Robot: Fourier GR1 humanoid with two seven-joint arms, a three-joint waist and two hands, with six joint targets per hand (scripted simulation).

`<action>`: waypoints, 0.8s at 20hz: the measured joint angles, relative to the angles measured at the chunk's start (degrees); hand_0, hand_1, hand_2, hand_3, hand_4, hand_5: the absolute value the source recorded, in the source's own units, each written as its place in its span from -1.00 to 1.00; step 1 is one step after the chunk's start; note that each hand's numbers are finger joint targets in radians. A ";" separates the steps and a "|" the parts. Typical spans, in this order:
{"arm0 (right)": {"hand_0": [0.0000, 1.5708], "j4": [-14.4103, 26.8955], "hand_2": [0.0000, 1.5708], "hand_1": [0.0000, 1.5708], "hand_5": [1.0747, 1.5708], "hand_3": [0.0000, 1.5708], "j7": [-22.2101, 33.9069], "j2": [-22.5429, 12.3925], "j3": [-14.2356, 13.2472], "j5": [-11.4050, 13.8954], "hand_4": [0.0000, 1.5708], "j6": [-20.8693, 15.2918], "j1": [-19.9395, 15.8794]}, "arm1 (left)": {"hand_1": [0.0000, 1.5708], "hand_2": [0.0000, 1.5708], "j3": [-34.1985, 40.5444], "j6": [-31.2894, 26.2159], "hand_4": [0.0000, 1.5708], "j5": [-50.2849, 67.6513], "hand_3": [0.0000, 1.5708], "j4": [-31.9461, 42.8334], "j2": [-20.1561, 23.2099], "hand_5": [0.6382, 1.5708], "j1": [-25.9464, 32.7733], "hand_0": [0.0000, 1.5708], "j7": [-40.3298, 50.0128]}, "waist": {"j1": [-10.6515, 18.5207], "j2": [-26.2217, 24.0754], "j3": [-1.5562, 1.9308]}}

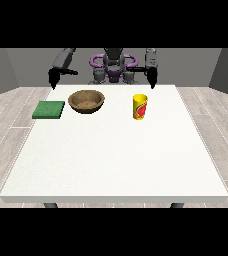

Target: Pick the cup and pour the ball into the bowl, then pick the bowl and place it on the pad

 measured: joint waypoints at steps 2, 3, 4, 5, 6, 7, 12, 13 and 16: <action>-1.00 2.63 -1.00 -1.00 0.91 -1.00 -2.26 -0.82 -1.02 -0.30 -1.00 0.84 -2.03 | -1.00 -1.00 1.65 -0.02 -1.00 0.52 -1.00 2.12 0.94 0.76 -3.38 -1.00 -0.29 | -0.27 1.91 0.01; -1.00 3.23 -1.00 -1.00 0.91 -1.00 -3.33 -0.76 -0.97 -0.24 -1.00 1.19 -2.63 | -1.00 -1.00 2.47 0.01 -1.00 0.78 -1.00 3.69 1.08 0.77 -4.34 -1.00 -1.82 | -0.64 3.16 0.01; -1.00 3.52 -1.00 -1.00 0.91 -1.00 -3.66 -0.89 -1.01 -0.42 -1.00 1.57 -3.27 | -1.00 -1.00 3.76 -0.25 -1.00 1.17 -1.00 5.46 1.96 0.77 -5.56 -1.00 -3.03 | -1.04 4.15 0.01; -1.00 4.11 -1.00 -1.00 0.91 -1.00 -4.88 -1.05 -1.09 -0.28 -1.00 1.93 -3.68 | -1.00 -1.00 4.75 -0.77 -1.00 1.60 -1.00 6.69 2.68 0.74 -6.27 -1.00 -4.84 | -1.10 5.64 -0.01; -1.00 5.36 -1.00 -1.00 0.90 -1.00 -5.79 -1.69 -1.63 -0.50 -1.00 2.51 -4.74 | -1.00 -1.00 5.35 -0.67 -1.00 1.62 -1.00 7.91 3.13 0.72 -7.42 -1.00 -5.49 | -1.21 6.64 0.00; -1.00 6.30 -1.00 -1.00 0.90 -1.00 -6.54 -1.74 -1.71 -0.36 -1.00 2.59 -5.37 | -1.00 -1.00 6.01 -0.70 -1.00 1.81 -1.00 9.65 3.32 0.69 -8.24 -1.00 -6.83 | -1.32 7.14 -0.01; -1.00 10.35 -1.00 -1.00 0.91 -1.00 -10.49 -1.25 -1.23 1.02 -1.00 2.55 -7.90 | -1.00 -1.00 8.76 -1.23 -1.00 2.70 -1.00 17.29 4.87 0.66 -12.18 -1.00 -11.31 | -1.83 9.43 -0.01; -1.00 11.14 -1.00 -1.00 0.90 -1.00 -11.19 -1.22 -1.22 1.17 -1.00 2.63 -8.23 | -1.00 -1.00 9.44 -1.57 -1.00 3.07 -1.00 18.77 5.49 0.66 -13.16 -1.00 -11.83 | -2.03 9.79 -0.01; -1.00 11.06 -1.00 -1.00 0.91 -1.00 -11.40 -1.22 -0.73 1.27 -1.00 3.09 -9.04 | -1.00 -1.00 11.89 -2.05 -1.00 4.04 -1.00 24.04 7.23 0.62 -15.77 -1.00 -15.00 | -3.34 11.17 -0.02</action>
